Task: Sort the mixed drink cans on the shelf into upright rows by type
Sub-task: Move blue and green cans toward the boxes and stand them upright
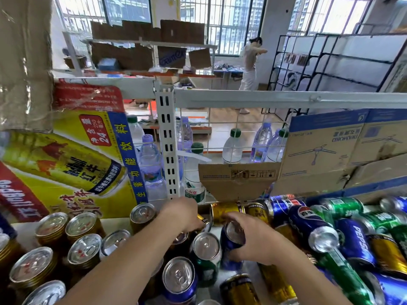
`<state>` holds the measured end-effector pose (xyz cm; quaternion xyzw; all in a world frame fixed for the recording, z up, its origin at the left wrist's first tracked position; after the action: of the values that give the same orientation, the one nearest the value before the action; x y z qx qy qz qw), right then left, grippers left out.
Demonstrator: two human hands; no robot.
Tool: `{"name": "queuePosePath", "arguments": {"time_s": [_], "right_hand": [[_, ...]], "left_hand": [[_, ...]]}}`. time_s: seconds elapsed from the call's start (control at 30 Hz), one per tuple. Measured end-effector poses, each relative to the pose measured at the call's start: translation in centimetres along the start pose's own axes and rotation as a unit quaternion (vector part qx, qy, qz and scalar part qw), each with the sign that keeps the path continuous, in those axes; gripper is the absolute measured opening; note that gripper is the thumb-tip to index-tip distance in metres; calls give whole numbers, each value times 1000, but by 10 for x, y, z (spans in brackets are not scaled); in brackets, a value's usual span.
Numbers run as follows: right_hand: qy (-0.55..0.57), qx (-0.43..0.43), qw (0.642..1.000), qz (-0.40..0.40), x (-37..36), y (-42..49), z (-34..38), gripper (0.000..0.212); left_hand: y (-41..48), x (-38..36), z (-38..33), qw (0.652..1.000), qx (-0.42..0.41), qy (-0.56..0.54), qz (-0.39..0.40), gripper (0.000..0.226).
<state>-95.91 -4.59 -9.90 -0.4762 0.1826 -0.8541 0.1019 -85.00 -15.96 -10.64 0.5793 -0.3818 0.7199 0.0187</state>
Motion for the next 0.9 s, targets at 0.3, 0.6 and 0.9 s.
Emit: {"name": "queuePosePath", "arguments": {"time_s": [0.3,0.6,0.9], "right_hand": [[114,-39,988,-95,24,-39,-25,52],[44,-82,996,14,-26,-52,-18,15],[34,-148,982,111,-86,-37,-22,64]], "left_hand": [[11,-4,-4,997,6,-82,-6,63],[16,-2,-11,984,-16,-176,-29,64],[12,1,-16,964,-103,-241,-35,38]]}}
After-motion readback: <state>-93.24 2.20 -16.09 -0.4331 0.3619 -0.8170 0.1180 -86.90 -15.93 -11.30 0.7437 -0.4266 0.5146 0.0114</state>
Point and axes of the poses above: each hand's wrist, its own y-axis towards the middle knuckle, its own x-axis out of the back of the hand, z = x × y, the point moved 9 cm from there along y, towards the middle knuckle, and after that the axes turned 10 degrees about z, right-handed, at the moved point
